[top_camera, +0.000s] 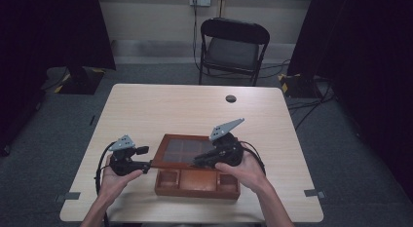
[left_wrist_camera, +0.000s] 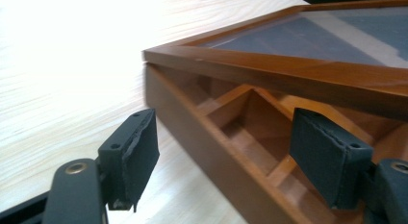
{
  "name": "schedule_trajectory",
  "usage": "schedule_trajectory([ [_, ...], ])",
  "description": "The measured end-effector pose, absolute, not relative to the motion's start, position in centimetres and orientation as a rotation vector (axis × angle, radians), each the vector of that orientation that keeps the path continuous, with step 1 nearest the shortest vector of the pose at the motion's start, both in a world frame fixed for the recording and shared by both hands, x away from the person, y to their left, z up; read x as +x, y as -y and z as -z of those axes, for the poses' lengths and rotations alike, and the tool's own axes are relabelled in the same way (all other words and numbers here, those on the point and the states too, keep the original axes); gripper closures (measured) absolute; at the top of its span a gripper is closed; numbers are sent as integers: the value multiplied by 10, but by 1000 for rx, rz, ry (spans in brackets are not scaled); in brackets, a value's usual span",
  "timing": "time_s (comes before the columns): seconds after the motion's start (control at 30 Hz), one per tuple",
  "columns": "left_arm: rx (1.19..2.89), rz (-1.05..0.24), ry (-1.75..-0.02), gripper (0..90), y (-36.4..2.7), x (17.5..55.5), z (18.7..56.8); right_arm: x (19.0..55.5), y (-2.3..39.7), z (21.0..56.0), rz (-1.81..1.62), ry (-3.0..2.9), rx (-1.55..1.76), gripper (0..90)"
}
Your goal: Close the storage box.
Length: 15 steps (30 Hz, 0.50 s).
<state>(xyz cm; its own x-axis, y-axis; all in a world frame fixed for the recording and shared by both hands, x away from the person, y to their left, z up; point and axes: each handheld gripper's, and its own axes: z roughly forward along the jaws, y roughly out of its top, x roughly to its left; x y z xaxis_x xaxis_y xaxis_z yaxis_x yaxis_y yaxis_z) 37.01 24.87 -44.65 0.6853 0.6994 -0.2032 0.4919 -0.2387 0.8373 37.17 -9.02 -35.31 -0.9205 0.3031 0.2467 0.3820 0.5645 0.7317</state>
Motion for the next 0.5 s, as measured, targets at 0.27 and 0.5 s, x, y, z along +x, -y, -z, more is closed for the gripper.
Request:
schedule_trajectory([
  [0.27,1893,-269,-981,209,-260,375,451,368,88,360,1264,2711,-577,821],
  [0.5,1866,-283,-1040,186,-266,375,453,362,87,371,1240,2718,-574,820],
])
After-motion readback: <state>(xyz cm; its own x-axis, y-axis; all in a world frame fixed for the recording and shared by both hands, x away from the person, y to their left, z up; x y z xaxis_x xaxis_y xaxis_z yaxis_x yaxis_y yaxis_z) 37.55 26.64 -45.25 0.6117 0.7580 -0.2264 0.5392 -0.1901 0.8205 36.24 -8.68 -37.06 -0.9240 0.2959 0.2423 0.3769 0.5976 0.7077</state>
